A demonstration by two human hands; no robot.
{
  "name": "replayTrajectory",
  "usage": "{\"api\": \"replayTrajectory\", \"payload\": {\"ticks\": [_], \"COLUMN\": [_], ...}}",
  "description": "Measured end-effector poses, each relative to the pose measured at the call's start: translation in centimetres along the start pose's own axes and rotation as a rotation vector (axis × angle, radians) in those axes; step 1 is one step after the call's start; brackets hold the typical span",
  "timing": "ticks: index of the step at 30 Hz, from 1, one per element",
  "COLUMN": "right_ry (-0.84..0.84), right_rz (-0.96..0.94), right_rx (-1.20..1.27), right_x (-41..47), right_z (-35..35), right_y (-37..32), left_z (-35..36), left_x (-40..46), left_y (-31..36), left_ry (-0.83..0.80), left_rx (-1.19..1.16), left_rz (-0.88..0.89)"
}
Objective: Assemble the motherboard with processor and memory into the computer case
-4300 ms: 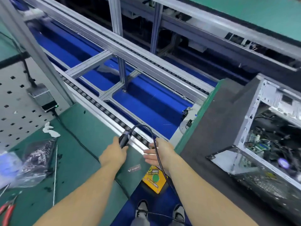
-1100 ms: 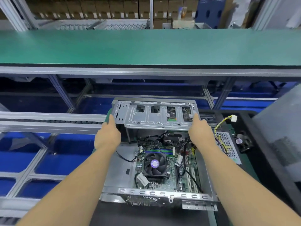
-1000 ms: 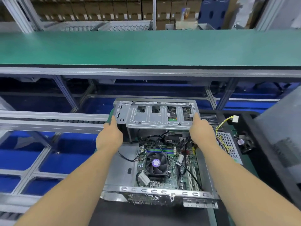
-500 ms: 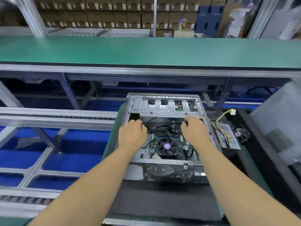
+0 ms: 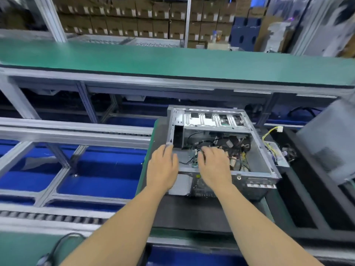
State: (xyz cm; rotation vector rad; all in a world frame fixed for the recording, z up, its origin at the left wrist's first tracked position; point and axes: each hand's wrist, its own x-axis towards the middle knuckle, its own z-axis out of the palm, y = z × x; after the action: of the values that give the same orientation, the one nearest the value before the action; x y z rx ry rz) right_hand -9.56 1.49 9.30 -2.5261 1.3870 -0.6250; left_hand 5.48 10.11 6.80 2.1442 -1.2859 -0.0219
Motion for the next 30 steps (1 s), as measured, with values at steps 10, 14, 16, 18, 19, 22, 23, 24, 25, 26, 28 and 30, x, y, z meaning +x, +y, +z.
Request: {"api": "replayTrajectory", "payload": {"ticks": [10, 14, 16, 18, 19, 22, 23, 24, 25, 26, 28, 30], "right_ry": [-0.522, -0.799, -0.916, -1.019, -1.07, -1.158, -1.149, -1.124, -1.114, -1.11, -1.138, -1.156], "right_rz": [-0.36, -0.235, -0.134, 0.065, 0.185, 0.471, 0.535, 0.56, 0.56, 0.551, 0.593, 0.637], "right_rx": [0.104, 0.068, 0.028, 0.063, 0.11, 0.222, 0.26, 0.293, 0.31, 0.318, 0.298, 0.254], "right_x": [-10.2, -14.2, -16.2, -17.6, -18.0, -18.6, -18.7, -18.8, -18.7, -18.7, -18.4, -18.1], "right_z": [9.7, 13.9, 15.8, 17.6, 18.3, 20.0, 20.3, 20.6, 20.9, 21.2, 21.2, 21.0], "right_y": [-11.0, -13.3, -14.0, -14.4, -14.4, -14.2, -14.3, -14.3, -14.3, -14.3, -14.7, -15.3], "left_z": [-1.3, -0.8, -0.7, -0.8, -0.9, -1.0, -1.1, -1.1, -1.1, -1.0, -0.9, -0.8], "left_x": [-9.8, -14.5, -16.6, -18.3, -18.9, -19.9, -20.0, -20.2, -20.2, -20.4, -20.5, -20.6], "left_y": [-12.9, -17.1, -18.6, -19.7, -20.2, -21.3, -21.5, -21.7, -21.7, -21.9, -22.0, -21.8], "left_ry": [-0.189, -0.317, -0.357, -0.361, -0.363, -0.36, -0.363, -0.357, -0.354, -0.344, -0.332, -0.325], "left_rx": [0.1, 0.174, 0.145, 0.126, 0.115, 0.069, 0.057, 0.047, 0.037, 0.035, 0.034, 0.018], "left_rz": [-0.351, -0.487, -0.539, -0.562, -0.574, -0.586, -0.591, -0.592, -0.599, -0.601, -0.604, -0.599]}}
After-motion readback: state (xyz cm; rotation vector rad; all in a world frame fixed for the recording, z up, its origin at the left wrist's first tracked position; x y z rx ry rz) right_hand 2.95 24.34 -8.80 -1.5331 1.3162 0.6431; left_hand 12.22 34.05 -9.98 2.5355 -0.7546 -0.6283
